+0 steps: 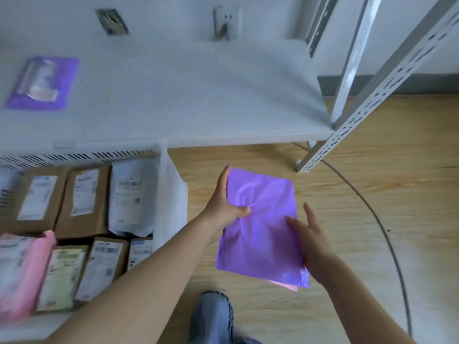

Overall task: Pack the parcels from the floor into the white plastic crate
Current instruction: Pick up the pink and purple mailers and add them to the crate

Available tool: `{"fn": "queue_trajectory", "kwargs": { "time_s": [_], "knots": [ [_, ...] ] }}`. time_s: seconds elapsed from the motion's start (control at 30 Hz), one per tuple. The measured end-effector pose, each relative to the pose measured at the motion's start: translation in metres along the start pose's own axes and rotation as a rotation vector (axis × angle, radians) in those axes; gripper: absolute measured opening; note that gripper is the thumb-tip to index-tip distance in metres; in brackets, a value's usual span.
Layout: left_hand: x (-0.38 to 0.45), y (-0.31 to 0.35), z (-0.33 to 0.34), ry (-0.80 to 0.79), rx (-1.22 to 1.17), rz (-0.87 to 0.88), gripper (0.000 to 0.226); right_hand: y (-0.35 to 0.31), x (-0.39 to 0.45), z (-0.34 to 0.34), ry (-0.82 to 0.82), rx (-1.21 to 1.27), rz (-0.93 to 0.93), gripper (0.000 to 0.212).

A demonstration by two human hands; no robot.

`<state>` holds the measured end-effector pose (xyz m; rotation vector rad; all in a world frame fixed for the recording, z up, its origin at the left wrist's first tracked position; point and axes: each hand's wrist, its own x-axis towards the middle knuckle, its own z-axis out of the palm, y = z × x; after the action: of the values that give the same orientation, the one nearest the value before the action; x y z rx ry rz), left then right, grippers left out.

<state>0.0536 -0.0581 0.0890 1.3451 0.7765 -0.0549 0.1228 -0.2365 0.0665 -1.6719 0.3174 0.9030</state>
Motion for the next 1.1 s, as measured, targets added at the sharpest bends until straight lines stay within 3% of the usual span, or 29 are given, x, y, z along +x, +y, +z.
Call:
{"fn": "queue_trajectory", "kwargs": {
  "time_s": [0.2, 0.33, 0.47, 0.6, 0.7, 0.83, 0.93, 1.0, 1.1],
  "knots": [
    [-0.131, 0.135, -0.001, 0.005, 0.056, 0.080, 0.096, -0.102, -0.159, -0.016, -0.033, 0.076, 0.051, 0.067],
    [-0.207, 0.214, -0.005, 0.061, 0.124, 0.183, 0.095, -0.174, -0.246, -0.016, -0.063, 0.105, -0.058, 0.060],
    [-0.268, 0.269, -0.014, 0.207, 0.199, 0.257, 0.086, -0.229, -0.318, -0.005, -0.116, 0.151, -0.172, 0.035],
    [-0.335, 0.287, -0.024, 0.308, 0.243, 0.264, 0.051, -0.253, -0.383, 0.013, -0.217, 0.100, -0.279, 0.027],
    [-0.385, 0.285, -0.042, 0.394, 0.274, 0.255, 0.041, -0.251, -0.431, 0.038, -0.233, 0.009, -0.338, 0.028],
    [-0.446, 0.285, -0.077, 0.514, 0.326, 0.259, 0.050, -0.234, -0.489, 0.076, -0.179, 0.008, -0.396, 0.031],
    [-0.492, 0.280, -0.106, 0.652, 0.502, 0.439, 0.055, -0.217, -0.535, 0.108, -0.149, 0.018, -0.487, 0.040],
    [-0.519, 0.283, -0.125, 0.615, 0.602, 0.586, 0.053, -0.211, -0.563, 0.130, -0.101, 0.037, -0.606, 0.049],
    [-0.552, 0.294, -0.152, 0.280, 0.380, 0.509, 0.051, -0.202, -0.594, 0.167, -0.084, 0.054, -0.726, 0.057]
  ]
}}
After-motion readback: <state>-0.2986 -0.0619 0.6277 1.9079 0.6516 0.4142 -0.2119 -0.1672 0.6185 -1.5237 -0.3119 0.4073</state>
